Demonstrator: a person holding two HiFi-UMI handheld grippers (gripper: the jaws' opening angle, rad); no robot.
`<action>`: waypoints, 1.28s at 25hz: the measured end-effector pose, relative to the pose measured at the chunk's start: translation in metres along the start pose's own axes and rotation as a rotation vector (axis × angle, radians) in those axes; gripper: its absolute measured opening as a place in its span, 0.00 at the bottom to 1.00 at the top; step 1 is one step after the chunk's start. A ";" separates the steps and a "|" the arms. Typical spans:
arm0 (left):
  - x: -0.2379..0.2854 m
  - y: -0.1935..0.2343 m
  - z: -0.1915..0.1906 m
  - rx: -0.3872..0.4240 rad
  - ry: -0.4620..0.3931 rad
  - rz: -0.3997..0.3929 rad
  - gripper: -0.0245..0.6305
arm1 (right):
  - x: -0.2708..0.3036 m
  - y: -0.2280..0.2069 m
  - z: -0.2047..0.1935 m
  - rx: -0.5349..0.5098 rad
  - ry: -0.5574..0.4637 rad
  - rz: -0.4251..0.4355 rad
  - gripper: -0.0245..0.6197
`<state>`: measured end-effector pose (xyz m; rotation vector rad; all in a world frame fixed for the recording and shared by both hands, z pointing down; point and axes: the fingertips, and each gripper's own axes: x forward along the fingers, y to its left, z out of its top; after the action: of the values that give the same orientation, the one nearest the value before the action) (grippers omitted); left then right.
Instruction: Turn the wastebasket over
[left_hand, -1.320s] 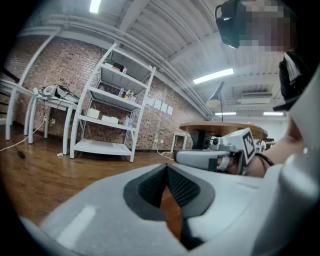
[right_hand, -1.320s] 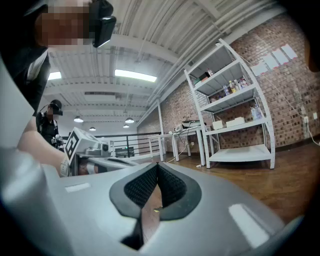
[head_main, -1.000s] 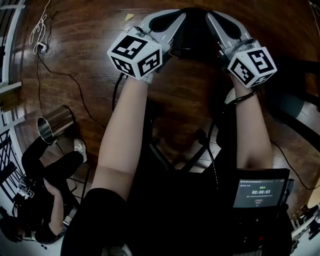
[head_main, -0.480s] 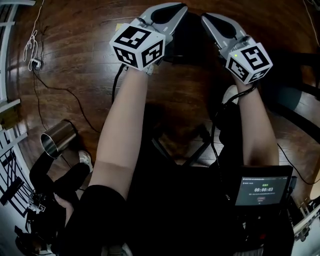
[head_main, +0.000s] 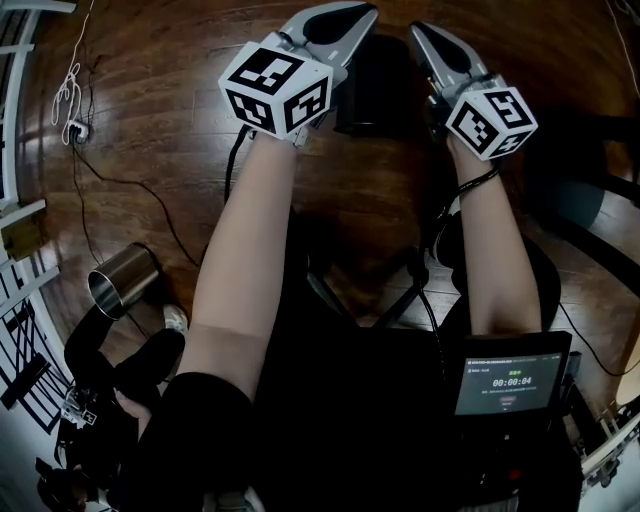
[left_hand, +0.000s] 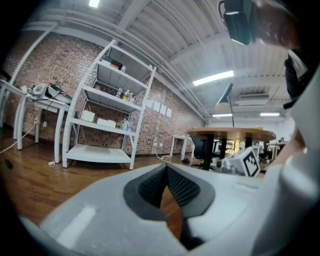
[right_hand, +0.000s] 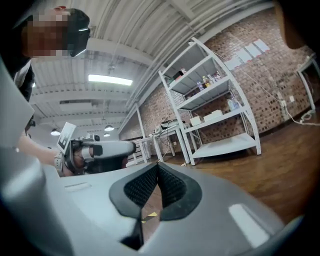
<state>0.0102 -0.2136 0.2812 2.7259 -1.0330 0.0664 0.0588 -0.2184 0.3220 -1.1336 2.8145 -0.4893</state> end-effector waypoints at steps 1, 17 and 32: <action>-0.002 0.002 -0.003 -0.005 -0.005 -0.002 0.04 | 0.002 0.000 -0.016 0.054 -0.012 -0.013 0.05; -0.006 -0.001 0.014 -0.037 -0.049 -0.005 0.04 | -0.076 -0.034 -0.214 1.079 -0.421 -0.195 0.14; -0.014 0.003 0.023 -0.060 -0.068 0.003 0.04 | -0.113 -0.030 -0.326 1.230 -0.299 -0.486 0.52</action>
<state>-0.0038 -0.2119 0.2580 2.6895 -1.0398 -0.0562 0.1021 -0.0746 0.6336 -1.2980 1.4005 -1.5748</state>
